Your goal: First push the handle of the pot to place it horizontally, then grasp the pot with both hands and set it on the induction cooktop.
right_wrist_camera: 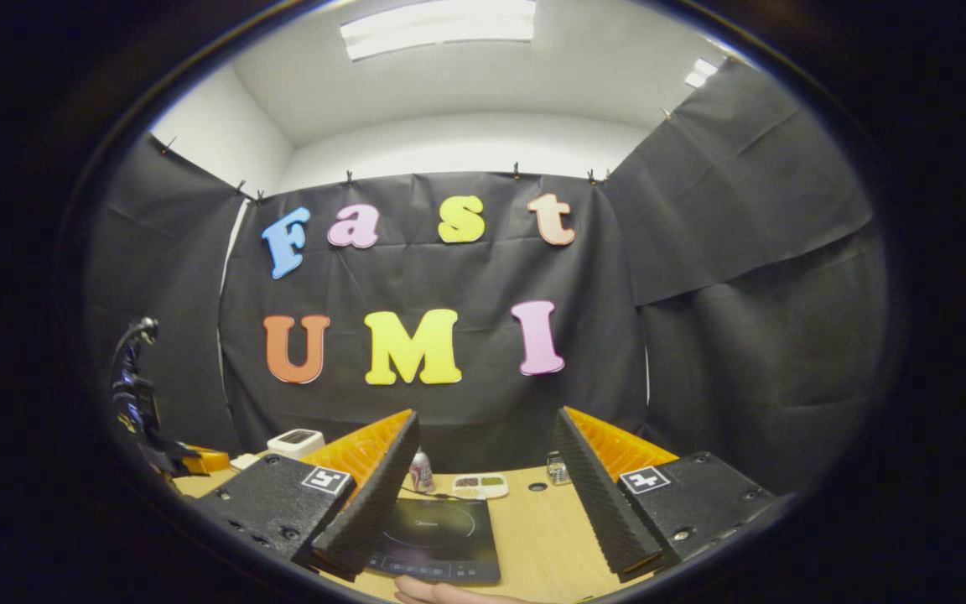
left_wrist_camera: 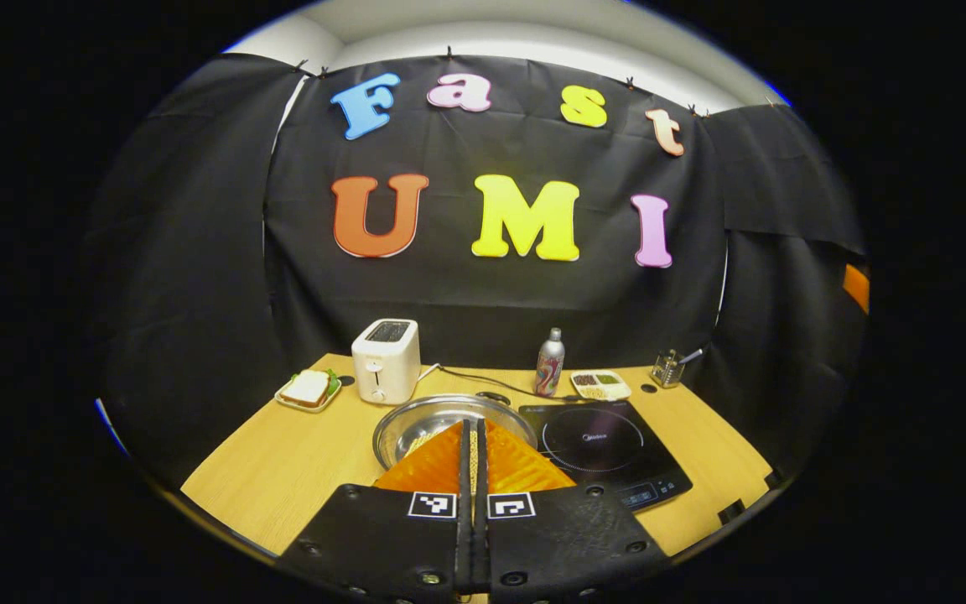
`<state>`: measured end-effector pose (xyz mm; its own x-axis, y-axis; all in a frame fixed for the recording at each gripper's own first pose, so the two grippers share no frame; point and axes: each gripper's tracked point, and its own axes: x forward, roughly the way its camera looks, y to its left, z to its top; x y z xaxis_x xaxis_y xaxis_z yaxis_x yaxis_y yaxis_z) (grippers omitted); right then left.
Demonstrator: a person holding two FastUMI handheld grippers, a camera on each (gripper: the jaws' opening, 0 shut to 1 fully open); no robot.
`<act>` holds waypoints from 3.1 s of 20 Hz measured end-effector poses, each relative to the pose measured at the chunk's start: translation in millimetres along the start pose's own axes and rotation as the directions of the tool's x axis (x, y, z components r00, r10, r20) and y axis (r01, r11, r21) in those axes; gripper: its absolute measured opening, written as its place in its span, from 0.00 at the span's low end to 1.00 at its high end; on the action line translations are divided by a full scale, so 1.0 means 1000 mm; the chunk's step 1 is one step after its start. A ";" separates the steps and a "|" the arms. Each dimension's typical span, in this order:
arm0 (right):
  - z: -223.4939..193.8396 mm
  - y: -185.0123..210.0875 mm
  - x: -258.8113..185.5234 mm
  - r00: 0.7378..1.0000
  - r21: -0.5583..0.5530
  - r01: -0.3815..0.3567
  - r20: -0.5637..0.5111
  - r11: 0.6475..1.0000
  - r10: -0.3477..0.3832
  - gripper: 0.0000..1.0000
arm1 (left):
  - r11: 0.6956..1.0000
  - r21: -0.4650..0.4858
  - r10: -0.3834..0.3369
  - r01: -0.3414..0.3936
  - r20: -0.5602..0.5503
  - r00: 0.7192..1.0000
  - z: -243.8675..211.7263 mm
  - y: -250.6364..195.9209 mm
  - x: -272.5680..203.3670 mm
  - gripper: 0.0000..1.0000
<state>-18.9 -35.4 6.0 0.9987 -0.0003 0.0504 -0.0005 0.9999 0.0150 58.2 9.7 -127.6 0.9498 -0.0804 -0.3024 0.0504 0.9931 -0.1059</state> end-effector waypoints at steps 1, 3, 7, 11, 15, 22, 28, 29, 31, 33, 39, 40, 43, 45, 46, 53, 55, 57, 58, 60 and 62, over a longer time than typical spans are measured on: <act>-0.003 -0.001 0.001 1.000 0.001 0.002 -0.003 1.000 -0.002 1.00 | 1.000 -0.003 0.011 -0.012 -0.030 0.999 -0.011 0.007 0.006 0.00; -0.007 -0.002 0.003 1.000 0.001 0.004 -0.013 1.000 -0.004 1.00 | 1.000 -0.023 0.018 -0.020 -0.098 0.995 -0.034 0.016 0.019 0.00; -0.016 -0.003 0.010 0.999 0.001 0.008 -0.036 1.000 -0.008 1.00 | 0.998 -0.055 0.007 -0.020 -0.219 0.976 -0.078 0.030 0.044 0.00; -0.024 -0.003 0.013 0.999 -0.001 0.007 -0.053 1.000 -0.007 1.00 | 0.990 -0.141 -0.068 0.031 -0.264 0.962 -0.103 0.026 0.057 0.00; -0.033 -0.004 0.016 0.998 -0.005 0.013 -0.068 1.000 -0.013 1.00 | 0.991 -0.123 -0.098 0.059 -0.332 0.938 -0.130 0.020 0.063 0.00; -0.046 -0.007 0.023 0.994 0.001 0.016 -0.108 1.000 -0.016 1.00 | 0.996 -0.077 -0.070 0.040 -0.446 0.892 -0.170 0.026 0.080 0.00; -0.045 -0.009 0.023 0.995 -0.006 0.022 -0.102 1.000 -0.022 1.00 | 0.998 -0.056 -0.018 -0.012 -0.505 0.863 -0.185 0.042 0.086 0.00; -0.044 -0.010 0.023 0.995 -0.005 0.024 -0.096 1.000 -0.024 1.00 | 0.999 -0.043 -0.011 -0.012 -0.502 0.865 -0.185 0.045 0.087 0.00; -0.043 -0.011 0.024 0.996 -0.008 0.028 -0.090 1.000 -0.029 1.00 | 0.999 -0.035 -0.004 -0.015 -0.501 0.865 -0.185 0.050 0.086 0.00; -0.044 -0.010 0.025 0.995 -0.007 0.027 -0.092 1.000 -0.028 1.00 | 0.999 -0.036 0.001 -0.022 -0.501 0.866 -0.184 0.054 0.087 0.00; -0.046 -0.012 0.025 0.995 0.009 0.039 -0.088 0.999 -0.038 1.00 | 1.000 -0.002 0.025 -0.031 -0.512 0.859 -0.185 0.072 0.087 0.00; -0.046 -0.012 0.025 0.995 0.011 0.039 -0.091 0.999 -0.038 1.00 | 0.999 -0.013 0.021 -0.033 -0.515 0.857 -0.184 0.075 0.086 0.00; -0.049 -0.010 0.025 0.995 0.003 0.035 -0.094 0.999 -0.035 1.00 | 0.997 -0.043 0.028 -0.059 -0.519 0.854 -0.182 0.090 0.091 0.00; -0.050 -0.010 0.024 0.995 -0.003 0.035 -0.089 0.999 -0.035 1.00 | 0.996 -0.056 0.035 -0.075 -0.517 0.855 -0.179 0.099 0.094 0.00; -0.049 -0.010 0.023 0.996 0.000 0.036 -0.086 0.999 -0.036 1.00 | 0.995 -0.058 0.038 -0.079 -0.516 0.856 -0.178 0.104 0.096 0.00; -0.046 -0.008 0.022 0.998 0.018 0.032 -0.058 0.999 -0.031 1.00 | 0.991 -0.064 0.070 -0.120 -0.516 0.854 -0.170 0.135 0.114 0.00; -0.046 -0.005 0.023 0.998 0.014 0.027 -0.050 1.000 -0.026 1.00 | 0.989 -0.071 0.073 -0.127 -0.515 0.854 -0.169 0.140 0.122 0.00; -0.048 -0.001 0.025 0.999 -0.006 0.025 -0.041 1.000 -0.025 1.00 | 0.988 -0.067 0.084 -0.138 -0.511 0.855 -0.166 0.148 0.129 0.00; -0.047 0.002 0.027 0.999 -0.017 0.023 -0.037 1.000 -0.024 1.00 | 0.988 -0.068 0.087 -0.141 -0.511 0.855 -0.165 0.151 0.133 0.00; -0.050 0.010 0.028 0.999 -0.036 0.013 -0.033 0.999 -0.014 1.00 | 0.985 -0.071 0.097 -0.155 -0.512 0.853 -0.165 0.159 0.142 0.00; -0.052 0.016 0.031 0.999 -0.047 0.004 -0.033 0.999 -0.006 1.00 | 0.983 -0.079 0.101 -0.166 -0.525 0.845 -0.167 0.164 0.148 0.00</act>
<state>15.1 -18.7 -44.0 0.9998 -0.0055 0.0171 0.0060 0.9995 -0.0314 155.8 146.2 -348.0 0.6456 -0.0127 -0.7636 -0.1331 0.9827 -0.1289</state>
